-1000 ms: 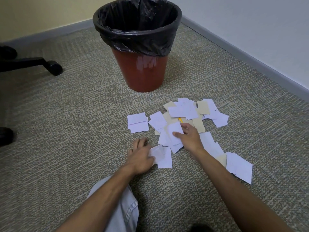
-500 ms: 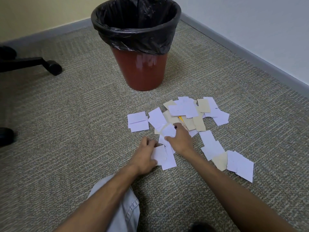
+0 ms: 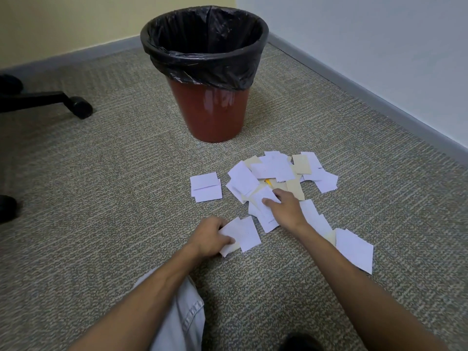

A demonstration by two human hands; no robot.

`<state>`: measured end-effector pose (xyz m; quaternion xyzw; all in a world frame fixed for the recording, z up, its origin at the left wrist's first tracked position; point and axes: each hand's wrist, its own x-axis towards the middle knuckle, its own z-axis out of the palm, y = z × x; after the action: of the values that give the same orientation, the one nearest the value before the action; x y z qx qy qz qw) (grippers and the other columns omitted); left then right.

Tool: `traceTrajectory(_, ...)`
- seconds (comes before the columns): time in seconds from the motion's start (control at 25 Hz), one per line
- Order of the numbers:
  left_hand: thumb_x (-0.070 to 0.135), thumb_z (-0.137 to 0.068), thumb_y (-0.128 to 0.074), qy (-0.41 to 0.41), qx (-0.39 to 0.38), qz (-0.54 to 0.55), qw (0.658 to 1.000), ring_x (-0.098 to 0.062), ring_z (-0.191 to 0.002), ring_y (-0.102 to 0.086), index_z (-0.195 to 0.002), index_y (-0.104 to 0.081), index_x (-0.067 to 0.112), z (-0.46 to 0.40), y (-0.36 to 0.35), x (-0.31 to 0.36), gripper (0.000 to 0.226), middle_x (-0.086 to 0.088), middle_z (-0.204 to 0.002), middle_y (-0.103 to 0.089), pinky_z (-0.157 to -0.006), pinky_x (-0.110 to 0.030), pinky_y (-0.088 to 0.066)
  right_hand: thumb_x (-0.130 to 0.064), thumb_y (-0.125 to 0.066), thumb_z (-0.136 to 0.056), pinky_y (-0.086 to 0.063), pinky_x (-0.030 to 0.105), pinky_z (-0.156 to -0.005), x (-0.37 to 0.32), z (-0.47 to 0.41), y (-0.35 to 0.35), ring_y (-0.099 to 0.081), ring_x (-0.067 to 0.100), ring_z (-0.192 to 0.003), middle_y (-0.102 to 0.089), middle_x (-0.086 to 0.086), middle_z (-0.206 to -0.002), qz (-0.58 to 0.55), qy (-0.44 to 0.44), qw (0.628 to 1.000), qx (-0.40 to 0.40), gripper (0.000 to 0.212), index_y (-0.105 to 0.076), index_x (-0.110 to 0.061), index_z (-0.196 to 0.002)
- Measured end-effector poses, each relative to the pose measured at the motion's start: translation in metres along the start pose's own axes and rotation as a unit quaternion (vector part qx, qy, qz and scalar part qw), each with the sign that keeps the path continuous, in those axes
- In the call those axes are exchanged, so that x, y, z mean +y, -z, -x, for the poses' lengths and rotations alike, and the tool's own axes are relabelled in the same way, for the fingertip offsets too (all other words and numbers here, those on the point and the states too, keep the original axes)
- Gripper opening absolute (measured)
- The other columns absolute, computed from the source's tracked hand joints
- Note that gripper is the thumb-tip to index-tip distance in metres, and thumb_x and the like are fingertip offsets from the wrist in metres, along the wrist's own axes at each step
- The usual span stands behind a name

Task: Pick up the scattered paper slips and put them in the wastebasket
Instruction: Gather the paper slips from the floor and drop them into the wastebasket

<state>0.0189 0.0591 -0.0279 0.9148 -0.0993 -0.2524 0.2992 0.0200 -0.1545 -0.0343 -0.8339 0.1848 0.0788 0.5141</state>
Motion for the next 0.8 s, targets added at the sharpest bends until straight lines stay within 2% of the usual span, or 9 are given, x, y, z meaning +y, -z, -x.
traceTrajectory(0.08,0.019,-0.077,-0.075,0.001,0.026,0.052,0.998,-0.011,-0.066,-0.056,-0.082,-0.073,0.015,0.003,0.005,0.001,0.006,0.004,-0.071,-0.063,-0.056,-0.025,-0.036,-0.025,-0.063,-0.092,-0.041,0.036,-0.071,-0.004,0.005,0.013,-0.059,0.030,-0.082,-0.063,0.026,-0.098,-0.011,0.033,0.999,0.024,0.032,-0.059,0.006,-0.096)
traceTrajectory(0.2,0.015,-0.077,-0.077,-0.005,0.060,0.123,0.991,-0.010,-0.070,-0.062,-0.090,-0.077,0.012,0.008,0.016,0.003,0.014,0.004,-0.078,-0.070,-0.059,-0.024,-0.042,-0.025,-0.067,-0.089,-0.042,0.050,-0.067,-0.017,0.015,0.035,-0.054,0.040,-0.074,-0.054,0.034,-0.089,-0.029,0.066,0.996,0.053,0.039,-0.054,0.012,-0.092)
traceTrajectory(0.28,0.015,-0.076,-0.079,-0.002,0.098,0.177,0.979,-0.013,-0.073,-0.066,-0.089,-0.077,0.011,0.010,0.030,0.009,0.013,0.000,-0.082,-0.074,-0.062,-0.027,-0.045,-0.023,-0.070,-0.087,-0.037,0.039,-0.066,-0.032,0.019,0.051,-0.050,0.039,-0.068,-0.052,0.035,-0.083,-0.042,0.086,0.993,0.066,0.041,-0.052,0.013,-0.086)
traceTrajectory(0.36,0.011,-0.075,-0.080,-0.005,0.139,0.237,0.961,-0.019,-0.072,-0.068,-0.082,-0.076,0.006,0.007,0.052,0.022,0.010,-0.004,-0.080,-0.075,-0.064,-0.032,-0.048,-0.019,-0.072,-0.086,-0.043,0.034,-0.068,-0.057,0.020,0.069,-0.062,0.038,-0.075,-0.064,0.029,-0.084,-0.068,0.098,0.990,0.077,0.032,-0.058,0.010,-0.086)
traceTrajectory(0.44,0.008,-0.073,-0.081,-0.020,0.180,0.297,0.938,-0.017,-0.070,-0.069,-0.080,-0.075,0.006,0.000,0.090,0.045,0.009,-0.003,-0.078,-0.074,-0.065,-0.032,-0.050,-0.015,-0.074,-0.083,-0.050,0.032,-0.068,-0.094,0.018,0.089,-0.070,0.023,-0.078,-0.074,0.014,-0.085,-0.079,0.120,0.985,0.097,0.019,-0.066,0.001,-0.088)
traceTrajectory(0.64,0.009,-0.076,-0.079,-0.104,0.303,0.344,0.883,-0.023,-0.086,-0.071,-0.100,-0.073,0.005,-0.040,0.205,0.118,0.026,-0.006,-0.095,-0.073,-0.079,-0.041,-0.058,-0.013,-0.079,-0.077,-0.053,0.031,-0.074,-0.217,-0.020,0.131,-0.068,0.015,-0.076,-0.072,0.006,-0.086,-0.107,0.215,0.961,0.139,0.015,-0.064,-0.012,-0.081)
traceTrajectory(0.8,0.014,-0.076,-0.079,-0.140,0.379,0.315,0.859,-0.022,-0.085,-0.071,-0.087,-0.072,0.016,-0.082,0.274,0.153,0.013,-0.002,-0.087,-0.073,-0.080,-0.045,-0.059,-0.015,-0.081,-0.074,-0.052,0.028,-0.070,-0.303,-0.063,0.135,-0.064,0.012,-0.073,-0.069,0.002,-0.081,-0.071,0.273,0.948,0.149,0.019,-0.062,-0.015,-0.076)
